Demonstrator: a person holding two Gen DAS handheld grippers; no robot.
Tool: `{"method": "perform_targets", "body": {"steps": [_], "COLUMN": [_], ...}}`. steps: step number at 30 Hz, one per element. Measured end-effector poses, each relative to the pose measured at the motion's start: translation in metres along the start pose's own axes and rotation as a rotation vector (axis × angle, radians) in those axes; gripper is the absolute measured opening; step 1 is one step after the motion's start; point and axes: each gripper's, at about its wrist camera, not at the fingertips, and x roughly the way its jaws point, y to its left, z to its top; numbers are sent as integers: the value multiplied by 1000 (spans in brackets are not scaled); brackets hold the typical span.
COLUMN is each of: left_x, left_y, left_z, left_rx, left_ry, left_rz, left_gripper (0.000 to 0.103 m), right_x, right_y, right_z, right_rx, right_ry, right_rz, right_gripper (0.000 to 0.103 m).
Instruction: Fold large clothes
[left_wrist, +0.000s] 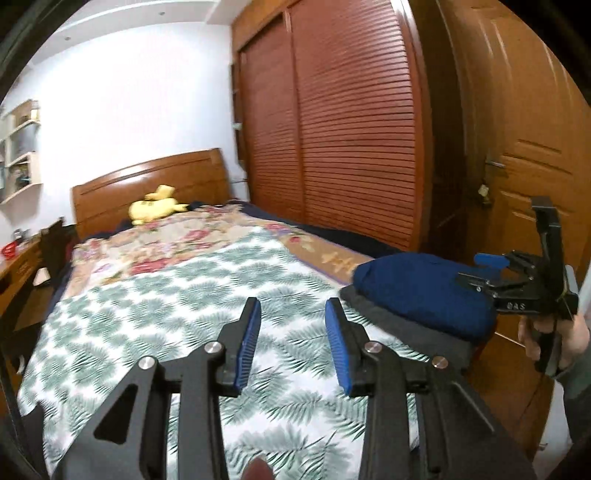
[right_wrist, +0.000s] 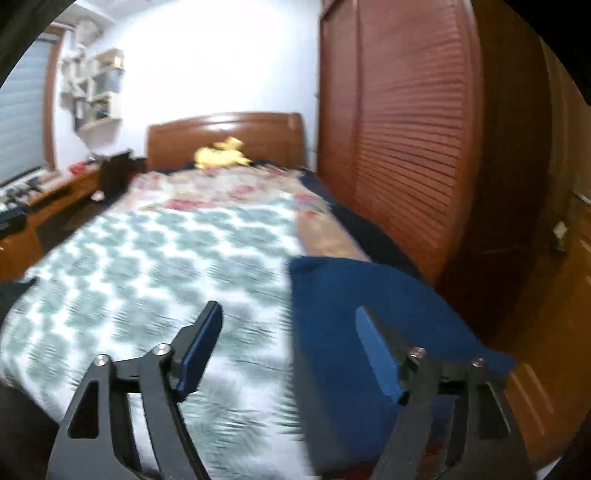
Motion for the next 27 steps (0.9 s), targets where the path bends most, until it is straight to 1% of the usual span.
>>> {"method": "perform_targets", "body": {"steps": [2,4,5,6,10,13,16,21,27], "left_x": [-22,-40,-47,-54,-81,-95,-104,-117,-123], "left_y": [11,24,28,33,53,68,84,99,113], "left_z": [-13,-28,-34,-44,-78,-101,-128,-161,-182], "left_rx": [-14,-31,-37,-46,-80,-126,-190,-225,-254], "left_ry": [-6,-6,-6,-7,-5,1,24,32,37], "left_rz": [50,76,85,103,193,230,258,327,367], "left_gripper": [35,36,36,36,36,36,36,36,36], "right_x": [-6,-13,-13,-17,-26,-31,-37,-41,-41], "right_y": [30,65,75,94,145,180,206,235,259], "right_z": [-1,-6,-7,-11,-24,-34,-48,-63,-75], "right_rx": [0,6,6,5,2,4,-2,-28,-58], "right_ry": [-26,-54,-60,-71,-105,-124,-133,-130,-115], "right_rz": [35,89,104,131,201,249,286,330,347], "right_gripper": [87,89,89,89,89,89,89,89,89]}}
